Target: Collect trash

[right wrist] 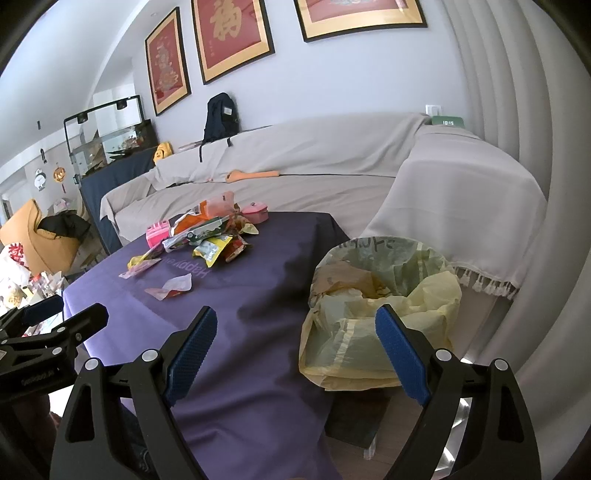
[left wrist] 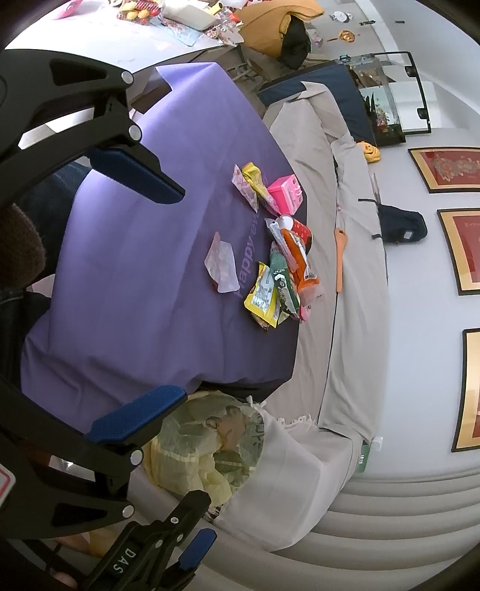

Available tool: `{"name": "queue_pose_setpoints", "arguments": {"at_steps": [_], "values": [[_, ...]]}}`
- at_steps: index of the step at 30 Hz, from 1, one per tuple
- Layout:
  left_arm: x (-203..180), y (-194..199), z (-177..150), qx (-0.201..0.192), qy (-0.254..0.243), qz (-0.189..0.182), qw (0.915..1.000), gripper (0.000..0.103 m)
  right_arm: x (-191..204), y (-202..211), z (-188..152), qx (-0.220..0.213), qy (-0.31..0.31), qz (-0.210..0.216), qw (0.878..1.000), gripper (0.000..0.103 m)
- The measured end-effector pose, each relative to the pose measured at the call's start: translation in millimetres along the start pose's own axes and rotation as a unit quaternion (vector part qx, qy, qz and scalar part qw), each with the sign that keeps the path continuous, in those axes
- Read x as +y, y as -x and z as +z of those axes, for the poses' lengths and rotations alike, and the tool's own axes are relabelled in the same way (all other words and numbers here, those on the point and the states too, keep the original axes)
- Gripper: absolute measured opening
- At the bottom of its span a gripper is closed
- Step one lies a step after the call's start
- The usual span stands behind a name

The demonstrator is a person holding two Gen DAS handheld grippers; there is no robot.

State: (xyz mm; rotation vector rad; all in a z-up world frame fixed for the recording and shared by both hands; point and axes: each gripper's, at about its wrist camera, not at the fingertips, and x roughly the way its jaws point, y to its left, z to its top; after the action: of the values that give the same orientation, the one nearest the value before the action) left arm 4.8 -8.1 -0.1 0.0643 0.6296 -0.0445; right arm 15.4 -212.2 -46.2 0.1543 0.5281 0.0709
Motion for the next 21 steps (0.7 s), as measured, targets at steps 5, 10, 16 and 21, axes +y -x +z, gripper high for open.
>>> {"name": "queue_pose_setpoints", "arguments": {"at_steps": [5, 10, 16, 21], "values": [[1.2, -1.2, 0.3, -0.002, 0.000, -0.005, 1.0000, 0.094, -0.1, -0.2, -0.1, 0.001, 0.000, 0.001, 1.000, 0.084], [3.0, -1.9, 0.9, -0.007, -0.001, -0.009, 0.9999, 0.094, -0.4, 0.0, 0.1, 0.000, -0.001, 0.001, 1.000, 0.084], [-7.3, 4.1, 2.8, -0.008, -0.004, -0.015, 0.9999, 0.094, -0.8, 0.1, 0.3, 0.001, -0.002, 0.001, 1.000, 0.084], [-10.9, 3.9, 5.2, -0.009, -0.005, -0.019, 0.9998, 0.094, -1.1, 0.2, 0.2, 0.001, -0.002, 0.001, 1.000, 0.084]]}}
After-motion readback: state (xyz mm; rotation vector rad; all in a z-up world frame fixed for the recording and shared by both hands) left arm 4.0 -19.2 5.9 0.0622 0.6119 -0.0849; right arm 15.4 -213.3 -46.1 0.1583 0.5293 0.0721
